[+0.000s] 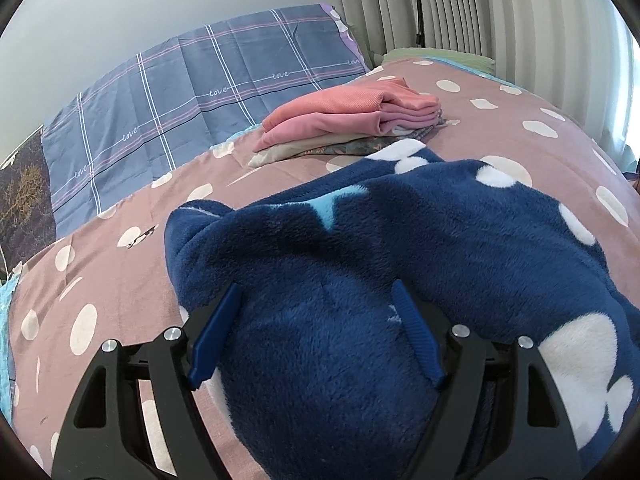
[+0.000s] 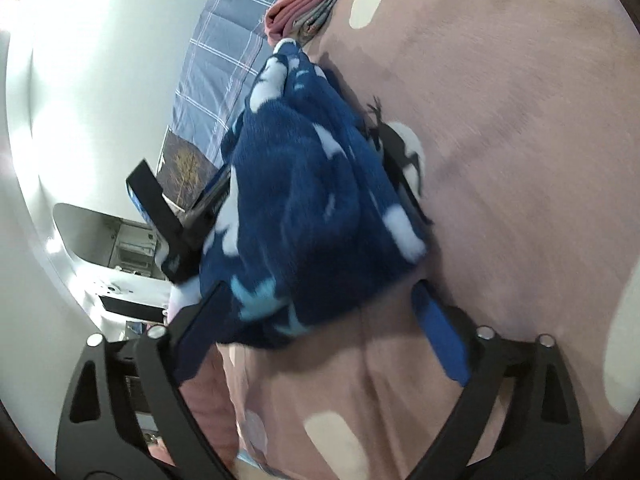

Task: Fold small clothes

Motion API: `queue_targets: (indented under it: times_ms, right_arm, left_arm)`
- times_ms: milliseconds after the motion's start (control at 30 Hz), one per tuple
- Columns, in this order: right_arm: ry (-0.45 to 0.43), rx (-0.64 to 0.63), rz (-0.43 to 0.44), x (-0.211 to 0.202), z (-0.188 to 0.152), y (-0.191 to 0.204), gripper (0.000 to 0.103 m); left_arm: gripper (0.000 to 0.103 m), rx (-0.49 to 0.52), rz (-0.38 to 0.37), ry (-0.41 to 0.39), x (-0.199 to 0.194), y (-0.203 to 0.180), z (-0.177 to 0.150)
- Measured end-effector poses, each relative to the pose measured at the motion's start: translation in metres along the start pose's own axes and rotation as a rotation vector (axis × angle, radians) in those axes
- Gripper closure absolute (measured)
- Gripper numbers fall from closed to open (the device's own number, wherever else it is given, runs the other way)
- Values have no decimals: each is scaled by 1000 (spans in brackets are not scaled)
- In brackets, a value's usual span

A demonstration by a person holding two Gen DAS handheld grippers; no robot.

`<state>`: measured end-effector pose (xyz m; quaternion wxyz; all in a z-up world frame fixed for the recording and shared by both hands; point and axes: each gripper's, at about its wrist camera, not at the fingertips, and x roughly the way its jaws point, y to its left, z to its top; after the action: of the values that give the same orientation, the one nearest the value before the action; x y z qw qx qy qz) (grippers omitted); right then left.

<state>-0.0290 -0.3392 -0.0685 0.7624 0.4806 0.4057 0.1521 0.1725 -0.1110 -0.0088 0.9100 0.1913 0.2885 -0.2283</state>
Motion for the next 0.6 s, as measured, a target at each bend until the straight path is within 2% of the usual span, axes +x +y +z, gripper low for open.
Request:
queue_targets:
  times_ms: [67, 333, 600]
  right_arm:
    - [-4, 0, -18, 9, 7, 4, 2]
    - [-86, 14, -81, 33, 11, 21, 2]
    - [-150, 75, -130, 40, 15, 20, 2]
  left_arm:
    - [24, -3, 0, -2, 0, 1, 0]
    - [24, -7, -4, -5, 0, 1, 0]
    - [25, -13, -8, -12, 1, 0, 1]
